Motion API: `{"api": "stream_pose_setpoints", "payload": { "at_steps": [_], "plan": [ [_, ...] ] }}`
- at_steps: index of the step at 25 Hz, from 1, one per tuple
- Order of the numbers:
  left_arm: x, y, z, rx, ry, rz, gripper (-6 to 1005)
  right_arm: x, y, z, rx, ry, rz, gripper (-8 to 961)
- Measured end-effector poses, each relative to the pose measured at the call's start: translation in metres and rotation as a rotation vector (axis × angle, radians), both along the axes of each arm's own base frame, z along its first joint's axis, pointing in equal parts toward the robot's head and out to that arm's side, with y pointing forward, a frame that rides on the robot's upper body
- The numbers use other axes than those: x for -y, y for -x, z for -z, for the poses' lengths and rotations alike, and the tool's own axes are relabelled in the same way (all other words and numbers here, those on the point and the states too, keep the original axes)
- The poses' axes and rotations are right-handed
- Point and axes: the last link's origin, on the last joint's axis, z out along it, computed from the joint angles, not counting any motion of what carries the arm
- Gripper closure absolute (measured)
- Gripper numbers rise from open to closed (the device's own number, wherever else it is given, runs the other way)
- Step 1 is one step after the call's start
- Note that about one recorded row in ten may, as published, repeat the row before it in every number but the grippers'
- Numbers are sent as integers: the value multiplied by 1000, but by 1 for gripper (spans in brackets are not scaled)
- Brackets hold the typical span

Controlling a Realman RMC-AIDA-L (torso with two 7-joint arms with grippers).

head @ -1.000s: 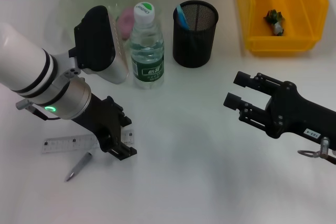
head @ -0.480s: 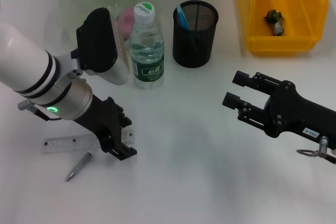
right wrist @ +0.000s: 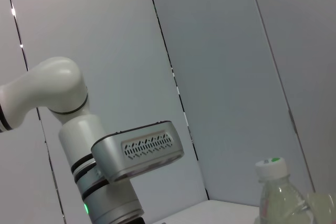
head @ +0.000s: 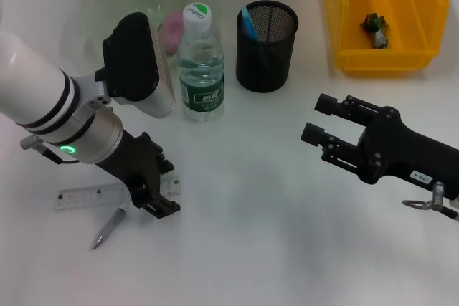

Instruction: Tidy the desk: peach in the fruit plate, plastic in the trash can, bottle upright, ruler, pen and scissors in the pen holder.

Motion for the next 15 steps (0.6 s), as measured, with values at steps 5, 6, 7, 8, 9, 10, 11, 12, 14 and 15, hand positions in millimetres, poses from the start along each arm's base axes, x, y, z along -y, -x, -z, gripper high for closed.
{"api": "stream_pose_setpoints", "payload": {
  "at_steps": [5,6,7,8,9,10,11,12,14,15],
  "plan": [
    [0,1,0,-2,4,1,286,-2,2,0,0,1,-7,350],
    [0,1,-1,-3,4,1,289,-2,2,0,-1,1,-8,349],
    [0,1,-1,-3,4,2,292,-2,3,0,-1,2,-8,349],
    [0,1,-1,-3,4,2,295,-3,3,1,-1,2,-8,349],
    [0,1,-1,-4,4,3,298,-3,3,1,-2,3,-8,349],
    [0,1,-1,-4,4,4,301,-3,3,1,-2,3,-8,349],
    [0,1,-1,-4,3,5,304,-3,3,1,-2,3,-8,349],
    [0,1,-1,-4,2,5,307,-3,3,1,-2,3,-9,350],
    [0,1,-1,-3,0,6,313,-3,3,1,-2,3,-9,350],
    [0,1,-1,-3,0,6,316,-3,3,1,-2,3,-9,350]
  ]
}}
